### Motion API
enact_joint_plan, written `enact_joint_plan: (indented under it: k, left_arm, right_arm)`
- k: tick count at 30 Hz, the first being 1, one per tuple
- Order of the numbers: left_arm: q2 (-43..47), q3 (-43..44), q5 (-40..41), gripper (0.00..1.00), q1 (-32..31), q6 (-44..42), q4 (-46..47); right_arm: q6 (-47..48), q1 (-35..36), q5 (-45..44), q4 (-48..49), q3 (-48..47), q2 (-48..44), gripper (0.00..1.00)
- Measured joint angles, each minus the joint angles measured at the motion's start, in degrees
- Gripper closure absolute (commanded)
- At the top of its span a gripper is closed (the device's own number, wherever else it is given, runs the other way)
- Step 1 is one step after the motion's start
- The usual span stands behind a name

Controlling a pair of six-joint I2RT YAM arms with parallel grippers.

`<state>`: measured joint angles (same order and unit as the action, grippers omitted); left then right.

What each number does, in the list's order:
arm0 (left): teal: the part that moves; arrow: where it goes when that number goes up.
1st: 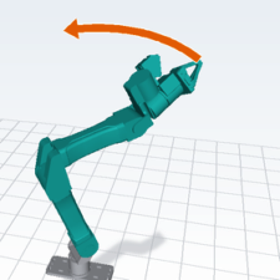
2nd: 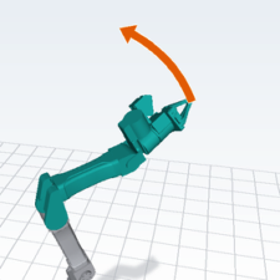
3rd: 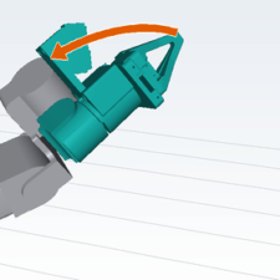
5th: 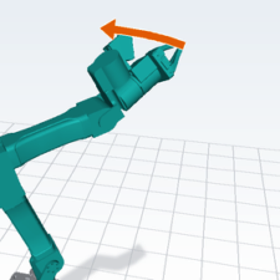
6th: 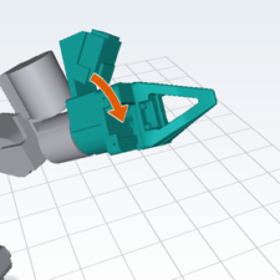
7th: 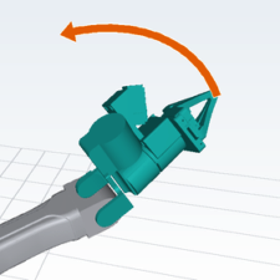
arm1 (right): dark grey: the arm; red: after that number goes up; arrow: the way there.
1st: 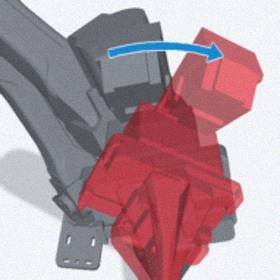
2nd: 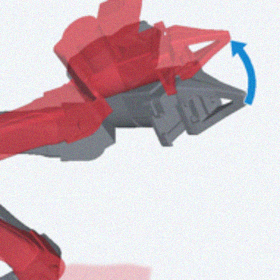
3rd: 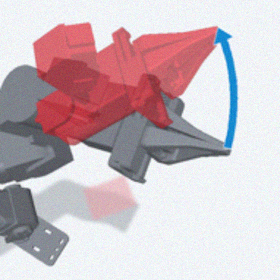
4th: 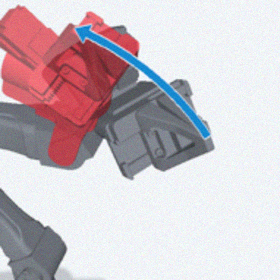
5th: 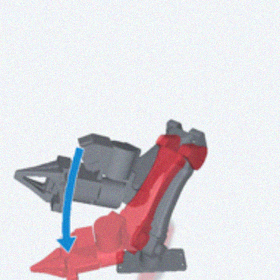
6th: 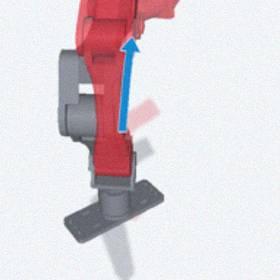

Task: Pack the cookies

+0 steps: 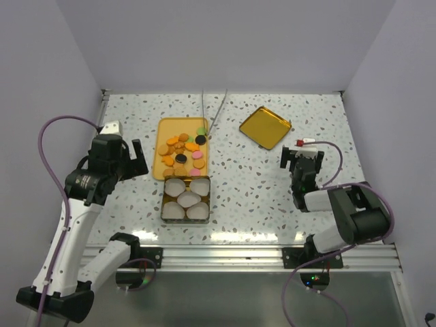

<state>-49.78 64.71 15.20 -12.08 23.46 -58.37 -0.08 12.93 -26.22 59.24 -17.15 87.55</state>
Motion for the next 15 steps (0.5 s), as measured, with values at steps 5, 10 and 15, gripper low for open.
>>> enact_joint_plan:
  k: [5,10,15]
  left_arm:
    - [0.76,-1.31,-0.04,0.0,0.0,-0.55,0.48]
    - [1.7,-2.21,-0.87,0.0,-0.02,-0.52,0.57]
    - [2.21,-3.65,-1.57,0.0,-0.09,-0.5,1.4]
  right_arm:
    - [-2.71,0.52,1.11,-30.53,-15.96,-11.98,0.01]
    - [-12.87,0.7,11.72,-51.56,-42.21,-12.98,0.01]
    - [-27.8,1.05,23.41,-63.71,-56.41,-5.77,0.01]
